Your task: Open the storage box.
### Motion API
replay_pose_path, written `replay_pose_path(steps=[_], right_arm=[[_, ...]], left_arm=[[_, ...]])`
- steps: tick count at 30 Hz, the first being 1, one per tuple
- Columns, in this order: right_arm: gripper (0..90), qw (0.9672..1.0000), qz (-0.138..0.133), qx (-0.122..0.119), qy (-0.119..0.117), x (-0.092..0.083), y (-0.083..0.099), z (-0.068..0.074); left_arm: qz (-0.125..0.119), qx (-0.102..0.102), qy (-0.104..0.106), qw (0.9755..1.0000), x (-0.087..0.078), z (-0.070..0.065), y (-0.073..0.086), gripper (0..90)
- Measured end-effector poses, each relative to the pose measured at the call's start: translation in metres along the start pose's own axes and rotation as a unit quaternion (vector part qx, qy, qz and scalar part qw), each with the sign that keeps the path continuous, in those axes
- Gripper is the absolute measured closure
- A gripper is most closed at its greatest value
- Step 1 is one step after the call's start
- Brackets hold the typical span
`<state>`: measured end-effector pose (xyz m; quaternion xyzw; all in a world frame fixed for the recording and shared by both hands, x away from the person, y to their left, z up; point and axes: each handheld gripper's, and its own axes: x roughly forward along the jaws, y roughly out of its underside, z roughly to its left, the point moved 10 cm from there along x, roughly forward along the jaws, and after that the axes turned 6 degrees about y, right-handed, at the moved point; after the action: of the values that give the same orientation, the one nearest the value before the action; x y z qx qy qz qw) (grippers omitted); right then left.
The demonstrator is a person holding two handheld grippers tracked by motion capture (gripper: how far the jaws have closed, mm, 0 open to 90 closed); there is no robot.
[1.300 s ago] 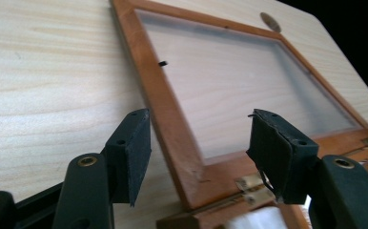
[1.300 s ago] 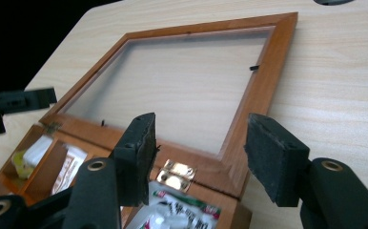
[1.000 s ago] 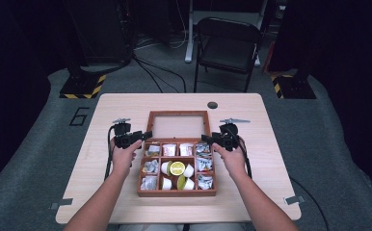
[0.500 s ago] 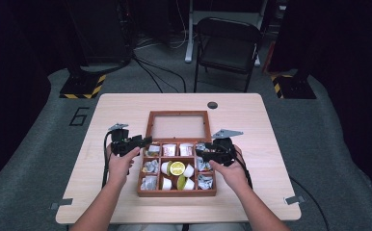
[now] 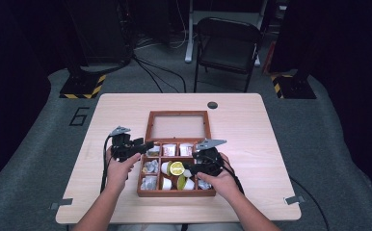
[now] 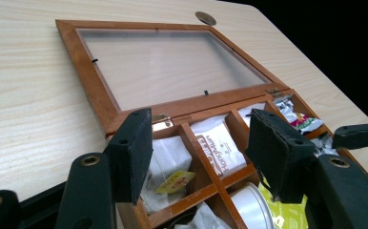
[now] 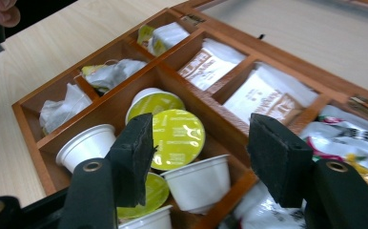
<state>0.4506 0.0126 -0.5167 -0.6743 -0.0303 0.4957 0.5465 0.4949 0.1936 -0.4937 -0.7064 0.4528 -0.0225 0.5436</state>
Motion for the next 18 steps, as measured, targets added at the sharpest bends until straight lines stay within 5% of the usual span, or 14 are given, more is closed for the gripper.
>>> replay_pose_path(steps=[18], right_arm=[[35.1, 0.9983, 0.049, -0.025, -0.018, 0.030, 0.010, 0.018]], left_arm=[[-0.014, -0.005, -0.011, 0.9998, -0.015, 0.007, 0.002, 41.3]])
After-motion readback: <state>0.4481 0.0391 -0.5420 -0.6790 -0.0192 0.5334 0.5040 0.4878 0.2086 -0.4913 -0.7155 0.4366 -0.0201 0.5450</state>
